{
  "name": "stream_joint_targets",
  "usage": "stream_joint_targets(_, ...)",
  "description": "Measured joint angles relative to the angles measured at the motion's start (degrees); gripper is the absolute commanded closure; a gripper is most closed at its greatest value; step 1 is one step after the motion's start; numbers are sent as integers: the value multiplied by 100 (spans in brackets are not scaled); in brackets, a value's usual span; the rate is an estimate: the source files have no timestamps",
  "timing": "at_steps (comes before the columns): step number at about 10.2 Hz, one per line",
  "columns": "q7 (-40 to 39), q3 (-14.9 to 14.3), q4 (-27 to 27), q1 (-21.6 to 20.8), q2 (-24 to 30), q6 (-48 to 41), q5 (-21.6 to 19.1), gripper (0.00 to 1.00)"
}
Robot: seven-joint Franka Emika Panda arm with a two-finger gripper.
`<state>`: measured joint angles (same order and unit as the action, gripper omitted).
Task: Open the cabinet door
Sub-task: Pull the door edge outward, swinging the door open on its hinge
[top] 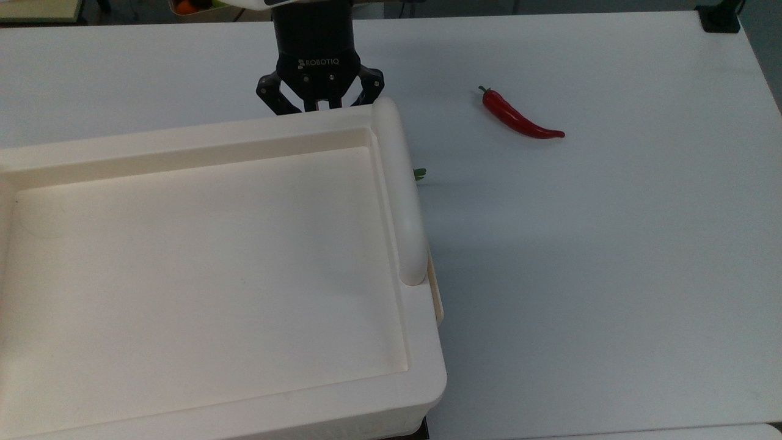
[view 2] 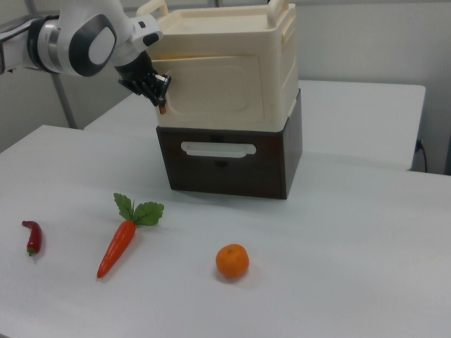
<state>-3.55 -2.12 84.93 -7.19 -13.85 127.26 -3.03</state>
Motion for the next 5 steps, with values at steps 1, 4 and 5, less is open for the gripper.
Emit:
stream_joint_targets(1,-127,-2,1,54,107,-379,0,41)
stream_joint_targets(4,-500,-18,48,512,549,-2284,1,0)
stream_joint_targets(5,-544,-21,84,651,680,-2817,98,0)
